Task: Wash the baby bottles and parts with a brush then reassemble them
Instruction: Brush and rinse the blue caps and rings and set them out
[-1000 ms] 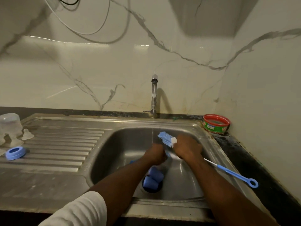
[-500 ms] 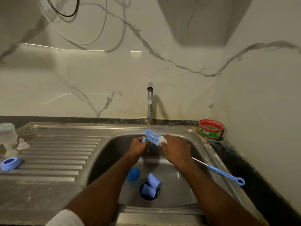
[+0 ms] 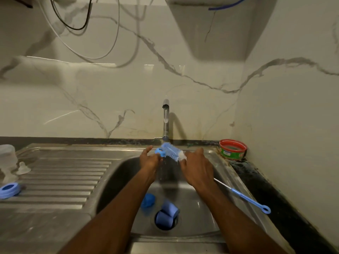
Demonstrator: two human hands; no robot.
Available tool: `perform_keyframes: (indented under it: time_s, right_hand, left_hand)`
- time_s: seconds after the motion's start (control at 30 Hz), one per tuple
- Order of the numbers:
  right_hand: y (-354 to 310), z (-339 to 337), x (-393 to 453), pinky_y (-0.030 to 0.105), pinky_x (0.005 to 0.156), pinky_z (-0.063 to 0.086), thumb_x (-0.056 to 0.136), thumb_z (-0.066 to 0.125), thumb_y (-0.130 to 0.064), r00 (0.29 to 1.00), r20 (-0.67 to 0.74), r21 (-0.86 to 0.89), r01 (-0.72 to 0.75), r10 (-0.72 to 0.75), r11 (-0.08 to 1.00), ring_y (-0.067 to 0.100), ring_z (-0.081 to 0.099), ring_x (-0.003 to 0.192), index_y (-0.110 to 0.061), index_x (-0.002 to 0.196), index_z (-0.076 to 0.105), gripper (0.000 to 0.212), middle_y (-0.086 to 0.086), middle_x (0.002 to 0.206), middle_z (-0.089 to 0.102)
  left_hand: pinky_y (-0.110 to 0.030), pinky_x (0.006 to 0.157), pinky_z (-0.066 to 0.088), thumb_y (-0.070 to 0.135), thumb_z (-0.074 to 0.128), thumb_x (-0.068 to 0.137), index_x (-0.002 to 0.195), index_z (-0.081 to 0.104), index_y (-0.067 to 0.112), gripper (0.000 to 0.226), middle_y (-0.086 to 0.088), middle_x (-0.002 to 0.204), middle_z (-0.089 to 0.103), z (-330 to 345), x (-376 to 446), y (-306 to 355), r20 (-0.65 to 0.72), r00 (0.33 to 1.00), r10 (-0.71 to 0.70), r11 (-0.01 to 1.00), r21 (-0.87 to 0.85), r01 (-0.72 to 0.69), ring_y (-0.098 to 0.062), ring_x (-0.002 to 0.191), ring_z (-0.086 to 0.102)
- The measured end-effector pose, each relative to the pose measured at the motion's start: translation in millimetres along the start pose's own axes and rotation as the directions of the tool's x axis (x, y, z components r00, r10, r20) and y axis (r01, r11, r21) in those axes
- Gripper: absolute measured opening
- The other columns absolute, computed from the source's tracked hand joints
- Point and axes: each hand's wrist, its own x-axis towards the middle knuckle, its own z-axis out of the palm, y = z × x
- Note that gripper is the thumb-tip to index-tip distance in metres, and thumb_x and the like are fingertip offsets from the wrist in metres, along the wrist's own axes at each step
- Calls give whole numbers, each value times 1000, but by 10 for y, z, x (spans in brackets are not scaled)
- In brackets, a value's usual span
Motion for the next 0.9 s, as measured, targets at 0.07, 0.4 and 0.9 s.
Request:
perform_keyframes:
  time_s: [0.07, 0.4, 0.9]
  right_hand:
    - [-2, 13, 29, 32, 73, 42, 99, 58, -34, 999, -31, 21, 36, -35, 999, 26, 64, 101, -18, 125, 60, 31, 7, 119, 57]
    - [-111, 13, 37, 33, 70, 46, 101, 54, -43, 978, -206, -38, -5, -2, 999, 22, 65, 96, -31, 124, 61, 27, 0, 114, 65]
    - [-73, -67, 40, 31, 70, 43, 101, 52, -44, 980, -195, -33, -40, 32, 999, 21, 65, 102, -31, 130, 61, 33, -1, 119, 63]
  left_hand:
    - [-30, 66, 60, -2, 66, 93, 130, 61, 16, 42, -13, 107, 66, 36, -39, 53, 24, 999, 37, 999, 23, -37, -24, 90, 71]
    - [-36, 88, 61, 2, 60, 98, 111, 69, 10, 18, -11, 99, 75, 63, -269, 30, 200, 980, -18, 998, -60, 30, -23, 95, 73]
    - [-33, 75, 62, 8, 76, 89, 140, 42, 22, 63, -18, 116, 70, 35, -234, 6, 170, 985, 4, 1000, 5, -5, -25, 99, 73]
